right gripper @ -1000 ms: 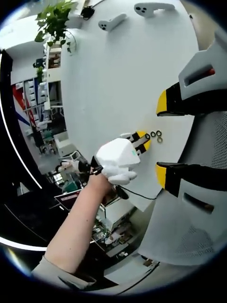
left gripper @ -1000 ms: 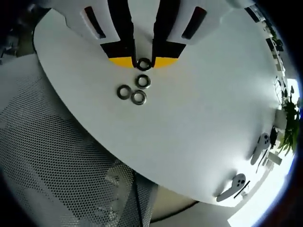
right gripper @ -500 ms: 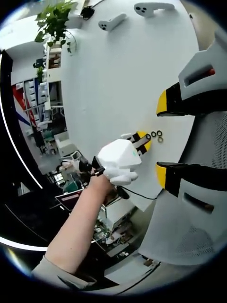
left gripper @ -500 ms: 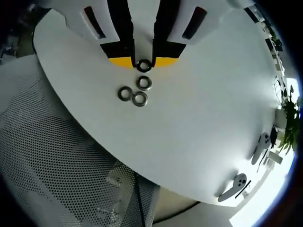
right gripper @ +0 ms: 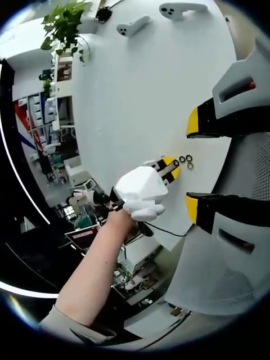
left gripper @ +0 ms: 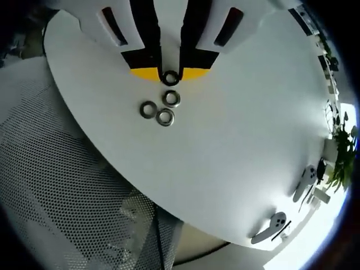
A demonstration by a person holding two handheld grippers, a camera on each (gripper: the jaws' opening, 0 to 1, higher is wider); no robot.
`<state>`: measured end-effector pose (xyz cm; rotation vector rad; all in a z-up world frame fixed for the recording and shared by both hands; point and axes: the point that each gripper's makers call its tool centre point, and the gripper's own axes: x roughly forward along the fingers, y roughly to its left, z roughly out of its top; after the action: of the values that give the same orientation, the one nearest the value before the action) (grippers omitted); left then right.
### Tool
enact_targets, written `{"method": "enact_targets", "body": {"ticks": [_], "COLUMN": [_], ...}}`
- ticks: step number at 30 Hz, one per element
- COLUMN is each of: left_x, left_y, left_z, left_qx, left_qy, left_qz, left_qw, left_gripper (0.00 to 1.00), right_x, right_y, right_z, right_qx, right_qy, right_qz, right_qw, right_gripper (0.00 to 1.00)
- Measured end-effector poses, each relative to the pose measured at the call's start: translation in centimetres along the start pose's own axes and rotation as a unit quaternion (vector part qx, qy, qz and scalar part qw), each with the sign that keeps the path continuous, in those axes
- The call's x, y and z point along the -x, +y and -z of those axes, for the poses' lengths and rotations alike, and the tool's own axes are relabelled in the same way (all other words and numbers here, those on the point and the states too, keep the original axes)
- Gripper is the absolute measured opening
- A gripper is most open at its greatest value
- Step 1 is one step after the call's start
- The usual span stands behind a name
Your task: Place the washer onto the threaded stud by aligning its center hole with the stud, sliding it down to the base, and recovering from edge contact or off-axis alignment until the washer reaches the visible bottom stop.
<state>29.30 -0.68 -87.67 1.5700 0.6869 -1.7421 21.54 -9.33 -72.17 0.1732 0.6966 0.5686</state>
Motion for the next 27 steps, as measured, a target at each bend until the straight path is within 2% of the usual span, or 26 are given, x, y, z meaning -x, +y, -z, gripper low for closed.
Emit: {"method": "enact_targets", "body": {"ticks": [4,9,13,21,27], "left_x": [0.0,0.4,0.9,3.7,5.7], "left_y": [0.0,-0.9,-0.7,0.2,0.5], "left_z": [0.2,0.5,0.7,0.4,0.7], "left_qx": [0.030,0.033,0.048,0.077,0.087], "left_qy": [-0.001,-0.002,-0.010,-0.034,-0.040], "left_qz": [-0.010,-0.017,-0.029,-0.066,-0.088], "left_qw": [0.9995,0.9993,0.9984,0.9942,0.9915], "left_gripper": [0.08,0.08,0.08,0.08,0.08], "right_x": [0.0,0.1,0.1,0.1,0.0], "right_y": [0.0,-0.1,-0.2,-0.2,-0.2], "right_z": [0.0,-0.1,-0.1,-0.1,-0.1], "right_qx": [-0.001,-0.003,-0.003,-0.005,-0.003], "right_qy": [-0.002,-0.005,-0.005,-0.004,-0.002], "right_qz": [0.001,0.002,0.003,0.004,0.004], "right_qw": [1.0000,1.0000,1.0000,1.0000,1.0000], "right_gripper": [0.41,0.41,0.41,0.41,0.40]}}
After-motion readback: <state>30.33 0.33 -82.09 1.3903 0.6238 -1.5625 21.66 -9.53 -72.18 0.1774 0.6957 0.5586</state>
